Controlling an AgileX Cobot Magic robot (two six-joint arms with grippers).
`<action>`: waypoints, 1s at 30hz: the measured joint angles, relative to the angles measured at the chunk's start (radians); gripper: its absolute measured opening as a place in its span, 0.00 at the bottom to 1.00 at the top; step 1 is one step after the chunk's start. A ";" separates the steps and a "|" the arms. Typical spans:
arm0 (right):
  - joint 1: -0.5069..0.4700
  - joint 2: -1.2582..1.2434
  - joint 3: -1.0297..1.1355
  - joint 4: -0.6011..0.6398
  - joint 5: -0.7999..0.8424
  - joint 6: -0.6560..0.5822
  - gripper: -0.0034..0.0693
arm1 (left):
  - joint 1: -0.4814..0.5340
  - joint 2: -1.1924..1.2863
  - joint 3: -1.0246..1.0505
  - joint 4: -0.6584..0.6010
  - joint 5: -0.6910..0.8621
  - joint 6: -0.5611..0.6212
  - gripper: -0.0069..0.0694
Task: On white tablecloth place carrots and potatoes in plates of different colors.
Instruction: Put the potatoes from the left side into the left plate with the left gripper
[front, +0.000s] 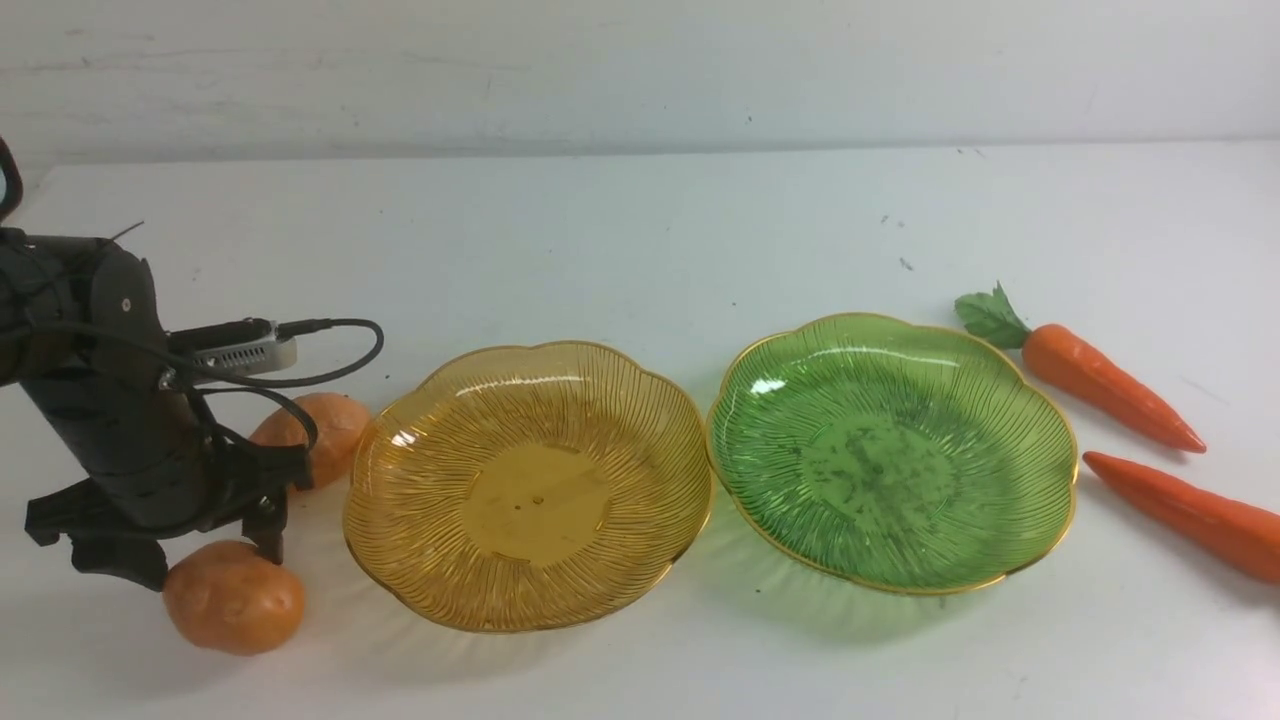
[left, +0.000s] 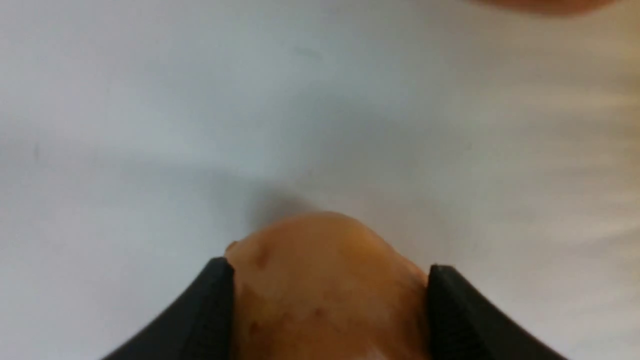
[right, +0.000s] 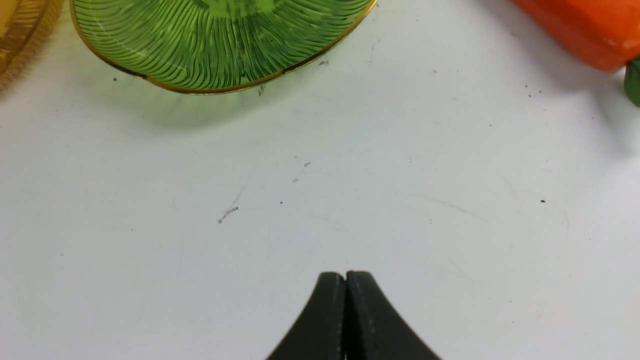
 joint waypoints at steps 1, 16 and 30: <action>0.000 0.000 0.000 0.000 0.000 -0.001 0.03 | 0.000 -0.009 -0.004 0.002 0.055 0.015 0.60; 0.000 0.000 0.000 0.000 0.000 0.000 0.03 | -0.290 -0.071 -0.158 -0.283 -0.184 0.342 0.60; 0.000 0.000 -0.001 0.000 -0.001 0.000 0.03 | -0.312 0.056 -0.158 -0.282 -0.296 0.354 0.96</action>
